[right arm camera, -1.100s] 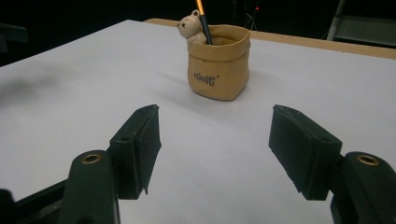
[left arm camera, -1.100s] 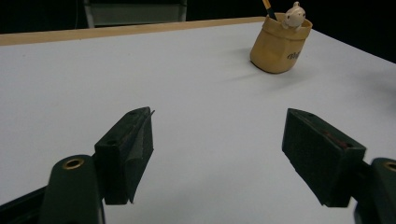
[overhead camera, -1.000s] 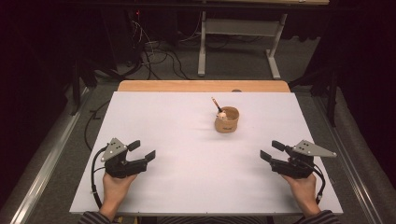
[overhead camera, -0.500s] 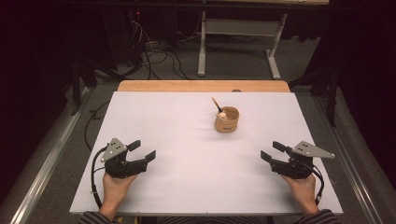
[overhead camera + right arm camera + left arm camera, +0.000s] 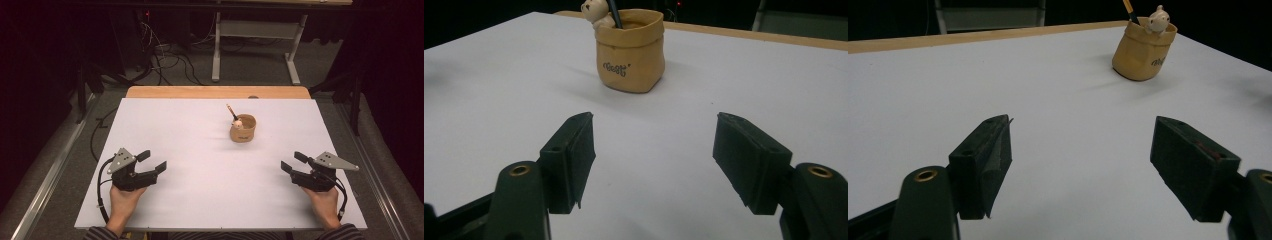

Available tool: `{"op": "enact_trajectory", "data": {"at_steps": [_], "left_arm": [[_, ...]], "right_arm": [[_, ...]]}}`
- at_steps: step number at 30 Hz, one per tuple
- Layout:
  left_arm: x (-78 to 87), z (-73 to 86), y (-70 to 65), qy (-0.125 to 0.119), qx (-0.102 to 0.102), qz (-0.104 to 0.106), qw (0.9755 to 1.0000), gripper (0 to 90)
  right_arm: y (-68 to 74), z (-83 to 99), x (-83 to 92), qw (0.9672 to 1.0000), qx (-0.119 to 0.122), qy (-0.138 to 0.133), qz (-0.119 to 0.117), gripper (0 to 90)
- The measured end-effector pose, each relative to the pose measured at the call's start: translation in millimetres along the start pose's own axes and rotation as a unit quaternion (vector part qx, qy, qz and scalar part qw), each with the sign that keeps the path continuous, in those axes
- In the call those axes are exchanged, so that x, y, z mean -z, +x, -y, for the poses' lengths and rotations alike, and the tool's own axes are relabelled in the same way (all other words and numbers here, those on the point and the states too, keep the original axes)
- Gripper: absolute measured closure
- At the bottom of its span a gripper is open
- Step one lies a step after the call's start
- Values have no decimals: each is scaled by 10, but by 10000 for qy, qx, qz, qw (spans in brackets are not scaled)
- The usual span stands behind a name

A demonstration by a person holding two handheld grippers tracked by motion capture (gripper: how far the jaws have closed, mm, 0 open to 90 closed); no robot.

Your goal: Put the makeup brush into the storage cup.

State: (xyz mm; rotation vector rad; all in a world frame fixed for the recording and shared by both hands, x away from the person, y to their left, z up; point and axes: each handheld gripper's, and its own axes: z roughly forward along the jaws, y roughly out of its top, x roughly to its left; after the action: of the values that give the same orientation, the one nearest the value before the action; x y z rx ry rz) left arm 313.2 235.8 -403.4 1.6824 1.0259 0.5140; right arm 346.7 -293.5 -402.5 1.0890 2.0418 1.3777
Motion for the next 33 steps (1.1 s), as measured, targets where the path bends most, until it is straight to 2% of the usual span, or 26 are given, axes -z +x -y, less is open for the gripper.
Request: {"op": "enact_trajectory", "data": {"at_steps": [10,33], "left_arm": [[0,-4,0,-19,8,6,10000,250],[-1,-7,9,-37,33,10,10000,250]], "right_arm": [[-64,62,4,9997,-159,6,167,342],[-73,81,24,9995,-210,-39,227,336]]}}
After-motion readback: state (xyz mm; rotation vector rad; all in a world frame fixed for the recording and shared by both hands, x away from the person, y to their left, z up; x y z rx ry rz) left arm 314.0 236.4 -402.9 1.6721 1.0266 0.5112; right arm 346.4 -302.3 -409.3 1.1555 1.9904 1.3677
